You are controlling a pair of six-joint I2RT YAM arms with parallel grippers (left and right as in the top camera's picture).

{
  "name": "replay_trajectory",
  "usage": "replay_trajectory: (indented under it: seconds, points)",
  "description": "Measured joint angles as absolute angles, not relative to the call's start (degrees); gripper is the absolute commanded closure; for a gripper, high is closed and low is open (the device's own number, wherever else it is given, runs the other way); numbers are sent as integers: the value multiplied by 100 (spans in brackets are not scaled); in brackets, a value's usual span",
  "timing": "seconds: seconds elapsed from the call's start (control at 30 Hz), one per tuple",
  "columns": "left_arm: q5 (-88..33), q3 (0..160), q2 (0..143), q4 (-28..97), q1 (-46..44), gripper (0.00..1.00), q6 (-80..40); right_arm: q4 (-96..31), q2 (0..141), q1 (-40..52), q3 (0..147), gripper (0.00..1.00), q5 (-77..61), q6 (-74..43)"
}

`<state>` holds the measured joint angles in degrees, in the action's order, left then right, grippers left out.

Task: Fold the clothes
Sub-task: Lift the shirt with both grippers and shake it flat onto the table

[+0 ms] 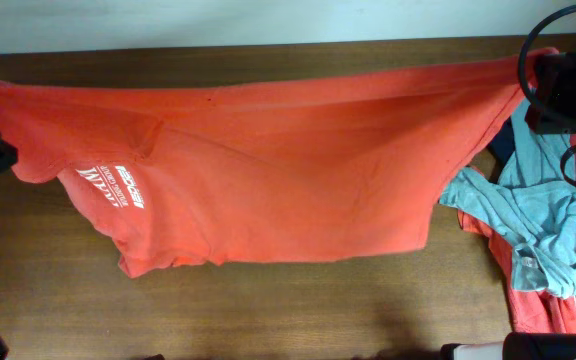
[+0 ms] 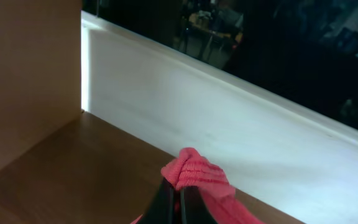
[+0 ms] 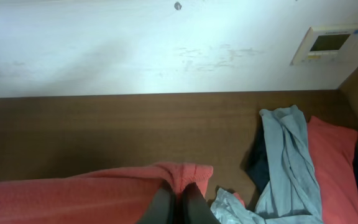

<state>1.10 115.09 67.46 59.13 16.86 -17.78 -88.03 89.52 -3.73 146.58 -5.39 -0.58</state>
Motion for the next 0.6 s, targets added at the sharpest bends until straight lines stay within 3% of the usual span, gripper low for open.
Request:
replay_trajectory:
  seconds: [0.37,0.6]
  points:
    - [82,11616,7690,6237,1686,100,-1780,-8799,9977,-370,14744,96,-523,3]
    - [-757,11607,9922,4670,1680,100,-1758,-7310,11821,-357,14687,96,-674,-84]
